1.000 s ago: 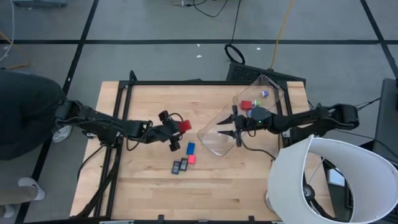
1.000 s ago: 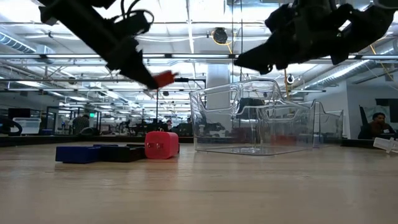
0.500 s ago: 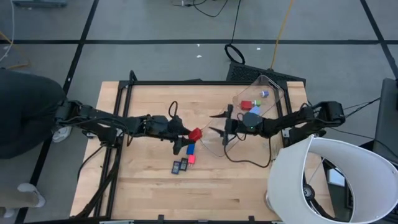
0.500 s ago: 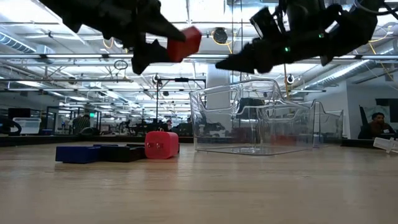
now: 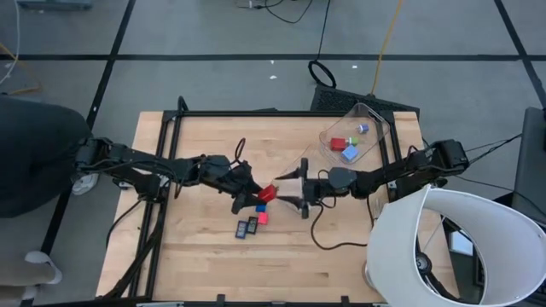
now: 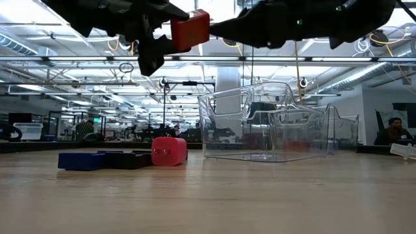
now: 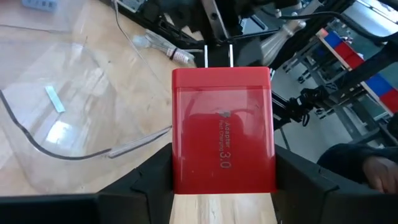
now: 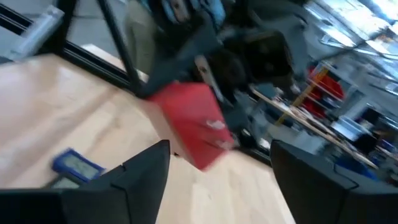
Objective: Pick & Place Office items
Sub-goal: Put the red charger adapter into the right transparent bin
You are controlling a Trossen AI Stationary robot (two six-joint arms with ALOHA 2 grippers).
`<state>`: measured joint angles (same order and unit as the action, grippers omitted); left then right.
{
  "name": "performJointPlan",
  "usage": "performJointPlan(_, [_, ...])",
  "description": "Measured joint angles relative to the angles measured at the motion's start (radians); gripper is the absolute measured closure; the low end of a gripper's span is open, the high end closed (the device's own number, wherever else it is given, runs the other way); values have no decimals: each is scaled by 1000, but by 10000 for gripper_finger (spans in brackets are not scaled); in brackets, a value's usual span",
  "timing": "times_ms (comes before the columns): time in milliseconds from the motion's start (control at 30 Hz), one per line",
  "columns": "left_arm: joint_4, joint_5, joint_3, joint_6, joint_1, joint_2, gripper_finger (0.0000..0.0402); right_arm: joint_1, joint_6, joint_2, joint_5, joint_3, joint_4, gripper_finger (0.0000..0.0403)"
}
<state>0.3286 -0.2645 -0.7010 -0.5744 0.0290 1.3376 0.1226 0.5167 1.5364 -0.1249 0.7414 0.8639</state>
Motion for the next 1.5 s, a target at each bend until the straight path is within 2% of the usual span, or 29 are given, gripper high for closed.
performJointPlan(100, [21,0,0,-12,6,0,182,4,-19,0,70,9,0,149])
performJointPlan(233, [49,-7,0,-33,6,15,186,4,-23,3,78,16,0,158])
performJointPlan(400, [108,-65,-14,-63,6,84,189,5,-23,5,87,15,-9,164])
performJointPlan(633, [100,-132,-78,-36,2,137,183,3,-26,40,175,16,1,178])
performJointPlan(1067, [38,-146,-90,0,2,136,185,3,20,67,181,19,-8,262])
performJointPlan(1367, [18,-135,-91,18,2,135,182,3,22,67,181,18,-8,258])
performJointPlan(1500, [16,-135,-91,21,2,135,185,3,25,67,182,18,-8,269])
